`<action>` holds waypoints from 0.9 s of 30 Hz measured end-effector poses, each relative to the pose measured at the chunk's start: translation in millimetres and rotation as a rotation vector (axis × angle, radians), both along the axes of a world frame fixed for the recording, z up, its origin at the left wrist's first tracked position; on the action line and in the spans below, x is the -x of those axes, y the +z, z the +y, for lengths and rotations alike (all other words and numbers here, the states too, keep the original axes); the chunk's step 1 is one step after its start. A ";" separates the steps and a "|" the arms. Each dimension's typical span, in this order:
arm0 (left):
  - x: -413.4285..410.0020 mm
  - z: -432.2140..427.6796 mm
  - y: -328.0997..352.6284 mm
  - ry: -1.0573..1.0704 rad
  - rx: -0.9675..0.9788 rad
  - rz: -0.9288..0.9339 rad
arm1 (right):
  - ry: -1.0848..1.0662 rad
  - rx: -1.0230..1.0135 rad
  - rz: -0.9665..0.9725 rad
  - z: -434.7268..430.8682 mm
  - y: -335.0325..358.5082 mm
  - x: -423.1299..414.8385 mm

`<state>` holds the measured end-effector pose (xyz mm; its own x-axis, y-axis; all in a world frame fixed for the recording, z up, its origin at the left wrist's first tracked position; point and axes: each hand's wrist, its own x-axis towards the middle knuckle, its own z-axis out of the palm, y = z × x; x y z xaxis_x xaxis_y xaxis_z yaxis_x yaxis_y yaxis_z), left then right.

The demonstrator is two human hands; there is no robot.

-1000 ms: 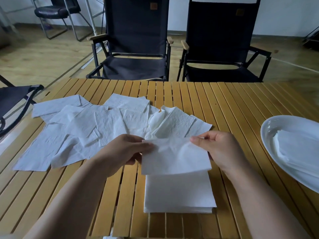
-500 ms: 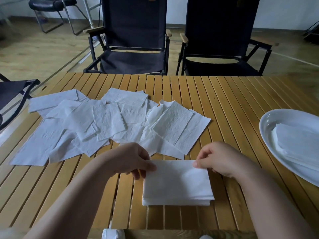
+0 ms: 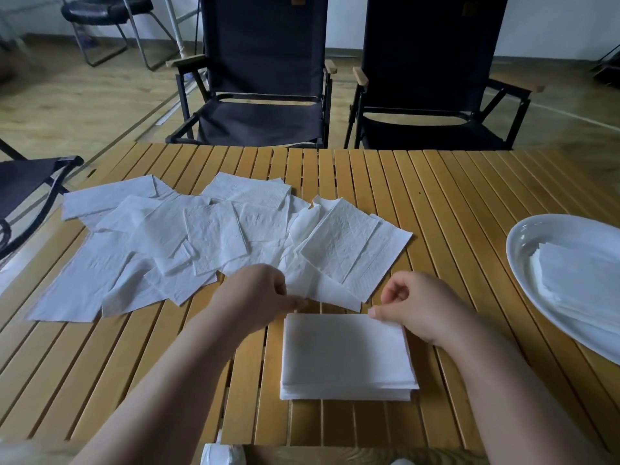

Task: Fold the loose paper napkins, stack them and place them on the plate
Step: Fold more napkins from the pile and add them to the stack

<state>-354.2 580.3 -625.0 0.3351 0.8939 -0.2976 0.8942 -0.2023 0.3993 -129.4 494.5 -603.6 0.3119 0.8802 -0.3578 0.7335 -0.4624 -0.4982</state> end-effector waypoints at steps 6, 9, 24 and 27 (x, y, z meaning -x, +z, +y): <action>-13.3 10.1 3.0 0.145 -0.292 -0.161 | -0.076 -0.195 0.084 14.7 -2.1 3.2; -24.8 15.5 -0.1 0.149 -0.301 -0.240 | -0.041 -0.238 0.068 42.1 -0.9 -2.3; -35.8 44.3 -19.6 0.093 -0.329 -0.279 | 0.307 -0.251 -0.108 158.9 -21.3 -37.7; -34.6 46.1 -19.8 0.073 -0.339 -0.281 | 0.313 -0.315 -0.108 162.4 -22.2 -37.0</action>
